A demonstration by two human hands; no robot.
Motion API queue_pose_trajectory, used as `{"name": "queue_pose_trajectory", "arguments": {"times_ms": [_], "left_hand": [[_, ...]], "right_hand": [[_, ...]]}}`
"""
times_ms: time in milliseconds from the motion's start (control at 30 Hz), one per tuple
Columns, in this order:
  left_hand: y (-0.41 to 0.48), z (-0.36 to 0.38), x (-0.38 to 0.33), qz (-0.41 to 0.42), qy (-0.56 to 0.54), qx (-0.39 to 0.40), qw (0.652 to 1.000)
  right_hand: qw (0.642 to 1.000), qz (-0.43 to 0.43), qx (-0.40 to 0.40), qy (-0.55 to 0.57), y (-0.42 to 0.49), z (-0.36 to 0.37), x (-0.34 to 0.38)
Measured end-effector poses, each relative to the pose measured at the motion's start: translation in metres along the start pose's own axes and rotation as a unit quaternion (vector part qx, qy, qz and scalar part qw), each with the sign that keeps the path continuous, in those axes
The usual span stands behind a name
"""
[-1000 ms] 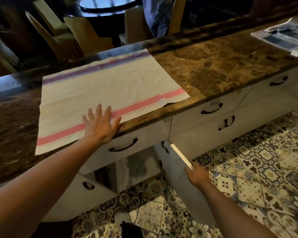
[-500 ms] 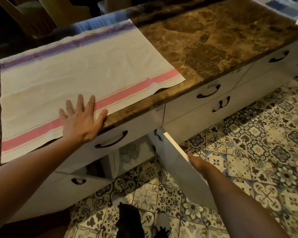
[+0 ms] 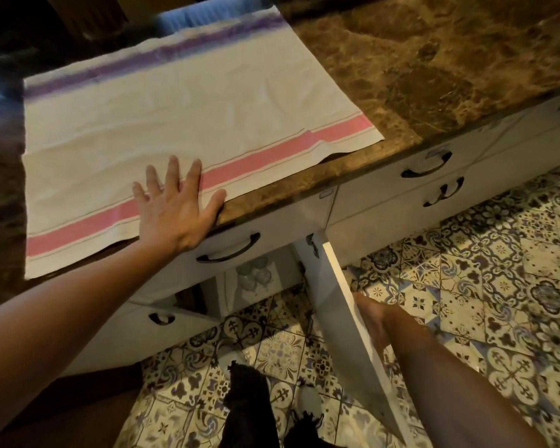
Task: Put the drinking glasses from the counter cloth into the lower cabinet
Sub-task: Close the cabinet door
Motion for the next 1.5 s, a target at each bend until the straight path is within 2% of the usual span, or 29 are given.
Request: {"name": "queue_pose_trajectory", "arguments": {"times_ms": [67,167,200,333,467,567,800,933,1033,1167,1300,1500], "left_hand": [[-0.001,0.001,0.000,0.001,-0.003,0.000,1.000],[-0.001,0.001,0.001,0.000,-0.007,-0.002,1.000],[-0.001,0.001,0.001,0.001,-0.008,-0.004,1.000],[-0.001,-0.001,0.001,0.002,-0.020,-0.010,1.000],[-0.001,-0.002,0.000,0.001,-0.022,-0.009,1.000],[-0.002,-0.003,-0.002,0.001,-0.024,-0.007,1.000],[-0.001,-0.003,0.001,-0.002,-0.035,-0.005,0.999],[-0.001,-0.003,0.001,-0.001,-0.039,-0.003,0.999],[0.000,-0.002,0.001,0.000,-0.046,0.000,0.999],[0.000,-0.002,0.001,-0.005,-0.045,0.002,0.999],[0.002,-0.001,-0.001,-0.007,-0.045,0.006,0.999],[0.002,0.000,0.000,-0.011,-0.040,0.007,0.999]], "right_hand": [[0.998,0.038,0.046,0.010,0.032,0.003,-0.015],[0.997,0.044,0.002,0.063,0.038,0.017,-0.019],[0.993,0.043,0.017,0.110,0.033,0.031,-0.019],[0.989,-0.017,0.024,0.147,0.022,0.073,-0.001],[0.975,0.003,0.063,0.211,0.036,0.106,0.005],[0.970,0.011,0.042,0.241,0.055,0.122,0.010],[0.921,0.021,0.084,0.380,0.031,0.181,0.064],[0.896,-0.016,0.102,0.431,0.034,0.201,0.109],[0.886,-0.051,0.075,0.455,0.041,0.203,0.140],[0.843,-0.067,0.100,0.524,0.055,0.217,0.170],[0.819,-0.103,0.119,0.551,0.052,0.218,0.189],[0.808,-0.151,0.132,0.555,0.046,0.217,0.208]]}}
Point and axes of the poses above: each hand's wrist, its own y-axis towards the middle knuckle, its own z-axis out of the palm, x = y × z, the point moved 8 cm from there along y, towards the middle knuckle, and after that the axes turned 12 degrees about -y, right-handed, at the moved point
